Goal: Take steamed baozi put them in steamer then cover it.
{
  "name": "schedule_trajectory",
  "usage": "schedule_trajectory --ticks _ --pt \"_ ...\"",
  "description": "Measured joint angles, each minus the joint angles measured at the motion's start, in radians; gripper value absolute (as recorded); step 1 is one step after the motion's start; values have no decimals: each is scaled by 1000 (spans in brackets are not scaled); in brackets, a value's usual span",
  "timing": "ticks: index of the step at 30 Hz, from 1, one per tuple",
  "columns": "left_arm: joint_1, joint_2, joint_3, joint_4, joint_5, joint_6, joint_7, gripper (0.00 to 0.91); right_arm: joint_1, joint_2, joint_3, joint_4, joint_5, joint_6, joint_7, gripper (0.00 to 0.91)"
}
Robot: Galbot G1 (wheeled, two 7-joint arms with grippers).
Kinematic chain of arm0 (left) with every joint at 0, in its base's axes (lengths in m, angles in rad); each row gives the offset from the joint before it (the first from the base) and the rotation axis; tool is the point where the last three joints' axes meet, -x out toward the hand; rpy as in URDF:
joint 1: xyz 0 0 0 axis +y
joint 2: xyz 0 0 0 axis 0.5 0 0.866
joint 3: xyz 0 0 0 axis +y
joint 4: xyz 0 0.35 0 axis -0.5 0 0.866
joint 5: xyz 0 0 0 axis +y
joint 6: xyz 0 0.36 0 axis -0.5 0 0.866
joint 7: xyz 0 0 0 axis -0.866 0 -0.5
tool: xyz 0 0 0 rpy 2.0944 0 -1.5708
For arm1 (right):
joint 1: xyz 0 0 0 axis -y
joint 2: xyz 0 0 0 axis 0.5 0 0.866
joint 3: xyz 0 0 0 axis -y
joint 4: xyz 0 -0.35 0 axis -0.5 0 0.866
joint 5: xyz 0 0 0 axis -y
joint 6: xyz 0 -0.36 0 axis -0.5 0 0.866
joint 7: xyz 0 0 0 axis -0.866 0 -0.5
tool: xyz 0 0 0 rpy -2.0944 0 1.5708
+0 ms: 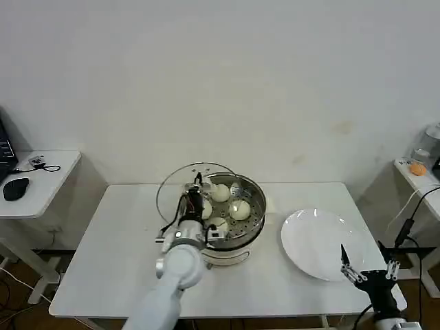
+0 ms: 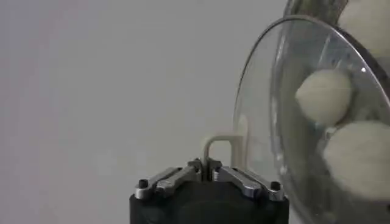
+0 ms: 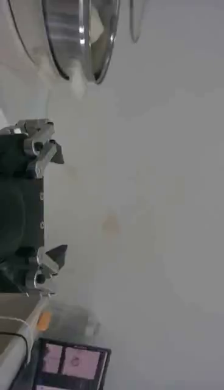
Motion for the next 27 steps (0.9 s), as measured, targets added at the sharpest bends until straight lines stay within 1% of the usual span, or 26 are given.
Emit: schedule_trajectory --ticks 4,14,27 --pt "1 -34 26 17 21 0 2 0 -4 9 -10 1 -14 4 1 907" --pt "-10 -89 57 69 56 -7 1 0 -5 24 -36 0 -44 9 1 907" --pt "-12 -123 65 121 88 -20 -9 0 -6 28 -44 -10 -53 15 0 907"
